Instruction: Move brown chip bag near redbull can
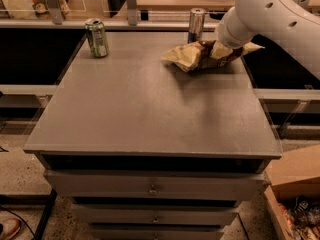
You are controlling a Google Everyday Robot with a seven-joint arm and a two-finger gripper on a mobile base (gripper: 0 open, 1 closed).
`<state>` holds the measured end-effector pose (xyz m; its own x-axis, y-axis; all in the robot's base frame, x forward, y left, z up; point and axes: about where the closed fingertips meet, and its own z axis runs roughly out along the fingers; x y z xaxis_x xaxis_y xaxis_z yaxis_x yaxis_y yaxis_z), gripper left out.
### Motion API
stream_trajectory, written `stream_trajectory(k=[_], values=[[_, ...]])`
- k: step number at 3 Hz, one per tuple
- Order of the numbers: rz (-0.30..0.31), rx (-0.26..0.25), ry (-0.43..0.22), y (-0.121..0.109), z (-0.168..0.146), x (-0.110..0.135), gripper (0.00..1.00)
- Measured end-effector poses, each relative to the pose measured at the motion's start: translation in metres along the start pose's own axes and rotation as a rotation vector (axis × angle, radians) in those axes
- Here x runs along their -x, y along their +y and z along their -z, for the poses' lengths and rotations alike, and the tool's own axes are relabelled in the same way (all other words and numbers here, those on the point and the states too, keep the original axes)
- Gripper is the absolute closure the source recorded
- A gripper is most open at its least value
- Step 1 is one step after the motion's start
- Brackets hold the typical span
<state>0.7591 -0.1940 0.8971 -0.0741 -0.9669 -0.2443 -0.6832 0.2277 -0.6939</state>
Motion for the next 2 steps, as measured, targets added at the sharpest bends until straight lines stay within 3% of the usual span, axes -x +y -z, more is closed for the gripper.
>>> stream_trajectory(k=[1, 2], values=[[0.001, 0.003, 0.0, 0.0012, -0.0014, 0.0005, 0.0], [0.001, 0.003, 0.0, 0.0012, -0.0015, 0.0005, 0.0]])
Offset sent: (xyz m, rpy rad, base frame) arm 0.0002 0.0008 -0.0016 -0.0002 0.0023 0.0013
